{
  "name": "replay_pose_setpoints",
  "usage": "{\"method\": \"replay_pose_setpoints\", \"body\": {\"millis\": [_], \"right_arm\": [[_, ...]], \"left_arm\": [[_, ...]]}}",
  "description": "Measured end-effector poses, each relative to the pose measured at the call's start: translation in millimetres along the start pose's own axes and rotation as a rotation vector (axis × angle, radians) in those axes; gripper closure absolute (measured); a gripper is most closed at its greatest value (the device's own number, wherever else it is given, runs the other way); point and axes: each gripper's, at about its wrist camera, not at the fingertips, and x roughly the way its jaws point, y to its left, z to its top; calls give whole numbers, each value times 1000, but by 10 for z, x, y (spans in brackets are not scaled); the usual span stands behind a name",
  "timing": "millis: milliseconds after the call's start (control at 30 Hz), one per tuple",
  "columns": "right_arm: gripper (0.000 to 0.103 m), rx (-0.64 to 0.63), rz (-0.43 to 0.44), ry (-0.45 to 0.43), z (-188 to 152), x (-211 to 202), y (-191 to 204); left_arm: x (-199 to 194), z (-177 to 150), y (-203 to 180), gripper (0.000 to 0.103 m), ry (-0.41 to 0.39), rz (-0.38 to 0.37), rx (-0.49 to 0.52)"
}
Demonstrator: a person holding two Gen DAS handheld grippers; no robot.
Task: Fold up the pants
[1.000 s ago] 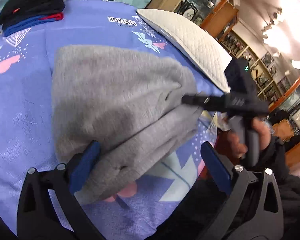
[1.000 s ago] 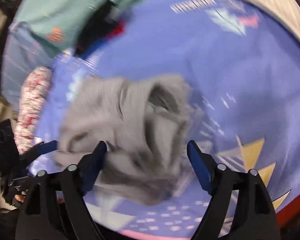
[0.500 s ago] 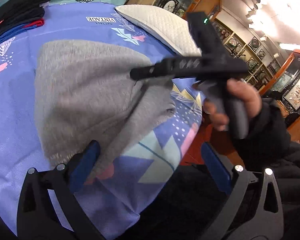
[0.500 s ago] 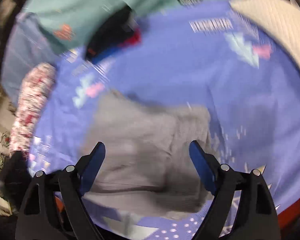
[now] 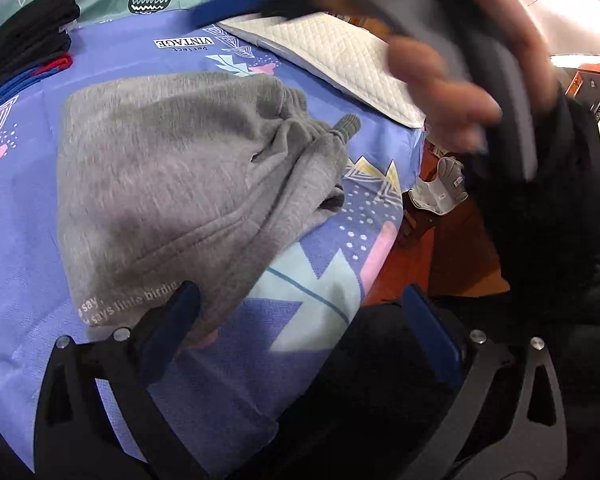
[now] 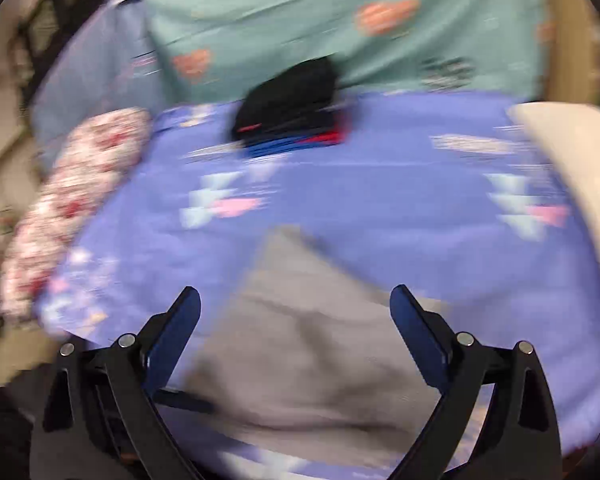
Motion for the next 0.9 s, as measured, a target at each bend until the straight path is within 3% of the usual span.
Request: {"method": "replay_pose_setpoints", "body": {"millis": [33,67,100,167,200,267,333,400,467,567,667,733,800,900], "right_arm": [[26,6,100,78,115,281,66],[57,25,166,167,174,566,75],[71,69,200,284,189,963,11],[103,122,76,411,75,1609,-284],[103,143,65,433,13,1797,-426],[103,207,130,394,22,1868,-563],[103,186,114,354,75,1724,-518],[96,158,67,272,160,1416,-461],[71,126,42,213,173,990,-450],[56,74,-13,170,-52,380,-585],[57,110,-54,253,-484,275,-799],[61,156,-5,284,-879,349,-953],[64,138,-2,183,-1018,213,-922],[62,100,-66,72,-1043,-87,-757]], "left_arm": [[-6,-20,-29,2,0,9,9],[-3,-50,-56,2,0,23,26],[-8,-90,-90,2,-2,42,44],[53,-139,-113,2,1,108,91],[74,-149,-109,2,7,113,100],[17,-161,-102,2,-12,87,106],[-18,-162,-90,2,-16,73,104],[-80,-174,-156,2,-35,97,140],[-190,-189,-277,2,-69,121,205],[-236,-152,-332,2,-95,90,251],[54,-74,-159,2,5,55,176],[113,-53,-84,2,14,23,133],[64,-25,-134,2,6,34,155],[134,-5,-122,2,28,43,149]]}}
